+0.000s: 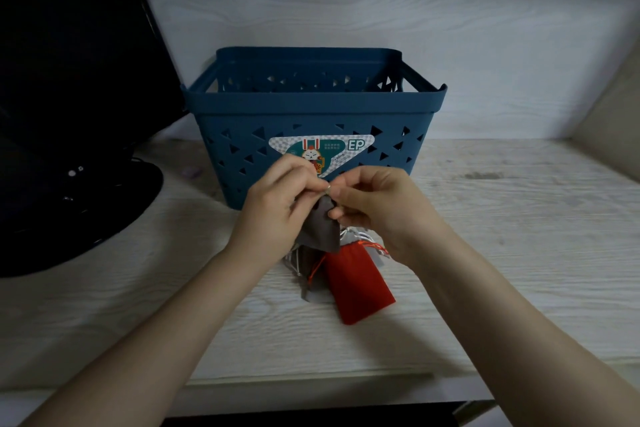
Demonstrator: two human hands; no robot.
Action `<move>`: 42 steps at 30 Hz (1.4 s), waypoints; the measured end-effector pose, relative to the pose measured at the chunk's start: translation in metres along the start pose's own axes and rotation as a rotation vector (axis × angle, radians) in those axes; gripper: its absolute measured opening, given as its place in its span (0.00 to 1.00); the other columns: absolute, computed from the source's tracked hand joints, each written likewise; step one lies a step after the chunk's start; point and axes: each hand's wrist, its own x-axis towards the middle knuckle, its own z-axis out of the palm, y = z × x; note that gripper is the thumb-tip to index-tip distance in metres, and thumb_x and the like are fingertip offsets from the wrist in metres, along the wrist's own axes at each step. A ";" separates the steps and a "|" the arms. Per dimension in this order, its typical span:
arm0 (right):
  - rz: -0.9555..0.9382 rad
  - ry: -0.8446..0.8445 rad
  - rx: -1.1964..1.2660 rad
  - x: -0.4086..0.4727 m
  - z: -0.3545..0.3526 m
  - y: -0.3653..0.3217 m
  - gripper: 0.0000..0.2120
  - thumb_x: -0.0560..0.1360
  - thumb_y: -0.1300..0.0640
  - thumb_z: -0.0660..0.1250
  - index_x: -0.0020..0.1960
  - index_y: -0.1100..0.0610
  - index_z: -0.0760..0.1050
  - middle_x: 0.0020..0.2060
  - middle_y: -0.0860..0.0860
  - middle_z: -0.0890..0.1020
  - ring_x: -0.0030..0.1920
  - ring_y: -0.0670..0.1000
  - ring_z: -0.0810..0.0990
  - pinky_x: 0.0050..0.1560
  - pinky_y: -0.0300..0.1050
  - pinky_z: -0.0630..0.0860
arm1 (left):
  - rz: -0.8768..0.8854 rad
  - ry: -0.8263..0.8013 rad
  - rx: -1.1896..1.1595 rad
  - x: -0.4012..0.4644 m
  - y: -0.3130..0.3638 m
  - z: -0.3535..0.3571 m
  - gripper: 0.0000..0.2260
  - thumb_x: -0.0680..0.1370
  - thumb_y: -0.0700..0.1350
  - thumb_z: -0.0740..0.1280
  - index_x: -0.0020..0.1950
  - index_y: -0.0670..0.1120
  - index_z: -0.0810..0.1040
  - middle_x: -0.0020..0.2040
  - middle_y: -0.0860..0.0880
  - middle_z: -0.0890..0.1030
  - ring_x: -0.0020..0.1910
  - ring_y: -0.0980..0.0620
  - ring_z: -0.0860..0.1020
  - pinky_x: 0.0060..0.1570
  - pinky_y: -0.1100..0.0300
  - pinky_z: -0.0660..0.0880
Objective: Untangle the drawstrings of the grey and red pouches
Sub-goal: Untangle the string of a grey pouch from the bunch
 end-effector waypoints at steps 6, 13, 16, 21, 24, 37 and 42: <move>0.006 -0.013 0.031 0.001 -0.001 0.001 0.09 0.77 0.67 0.61 0.39 0.60 0.73 0.31 0.54 0.76 0.26 0.42 0.76 0.32 0.33 0.75 | -0.078 0.011 -0.054 0.001 0.003 0.002 0.02 0.74 0.40 0.64 0.43 0.42 0.74 0.44 0.52 0.75 0.45 0.58 0.75 0.46 0.68 0.72; 0.183 -0.001 0.499 0.004 -0.005 -0.003 0.10 0.79 0.68 0.56 0.40 0.63 0.71 0.28 0.53 0.74 0.25 0.44 0.73 0.27 0.33 0.72 | -0.225 -0.033 -0.298 0.001 0.010 0.007 0.02 0.74 0.45 0.62 0.42 0.52 0.70 0.47 0.54 0.76 0.46 0.58 0.76 0.48 0.66 0.72; 0.201 0.014 0.573 0.004 -0.002 0.001 0.12 0.79 0.68 0.54 0.40 0.64 0.72 0.28 0.53 0.72 0.24 0.43 0.71 0.25 0.32 0.71 | -0.137 -0.093 -0.290 0.000 0.008 0.006 0.04 0.74 0.41 0.63 0.41 0.48 0.70 0.48 0.53 0.76 0.49 0.57 0.76 0.49 0.65 0.72; 0.205 0.016 0.611 0.009 0.003 0.004 0.11 0.79 0.68 0.53 0.43 0.64 0.72 0.31 0.54 0.72 0.24 0.42 0.72 0.25 0.31 0.70 | -0.148 -0.102 -0.341 -0.002 0.002 0.005 0.04 0.75 0.42 0.63 0.42 0.50 0.70 0.47 0.60 0.75 0.49 0.56 0.76 0.51 0.61 0.72; 0.171 0.030 0.435 0.010 0.007 0.007 0.10 0.79 0.66 0.55 0.43 0.61 0.72 0.30 0.52 0.74 0.25 0.43 0.72 0.27 0.33 0.71 | -0.264 -0.038 -0.445 -0.004 0.004 0.005 0.10 0.75 0.45 0.61 0.42 0.62 0.70 0.45 0.62 0.76 0.47 0.58 0.75 0.51 0.63 0.71; 0.200 0.123 0.203 0.016 -0.002 0.032 0.10 0.78 0.64 0.58 0.40 0.58 0.74 0.34 0.53 0.75 0.33 0.48 0.72 0.36 0.40 0.69 | -0.568 -0.217 -0.422 -0.008 -0.002 0.017 0.04 0.74 0.45 0.61 0.41 0.55 0.72 0.51 0.53 0.79 0.51 0.52 0.77 0.56 0.46 0.72; 0.098 0.111 0.178 0.020 -0.006 0.024 0.09 0.77 0.65 0.60 0.40 0.59 0.74 0.33 0.53 0.77 0.34 0.49 0.74 0.38 0.41 0.72 | -0.590 -0.204 -0.463 0.000 0.001 0.013 0.11 0.76 0.39 0.66 0.41 0.56 0.73 0.49 0.49 0.79 0.49 0.55 0.77 0.58 0.50 0.73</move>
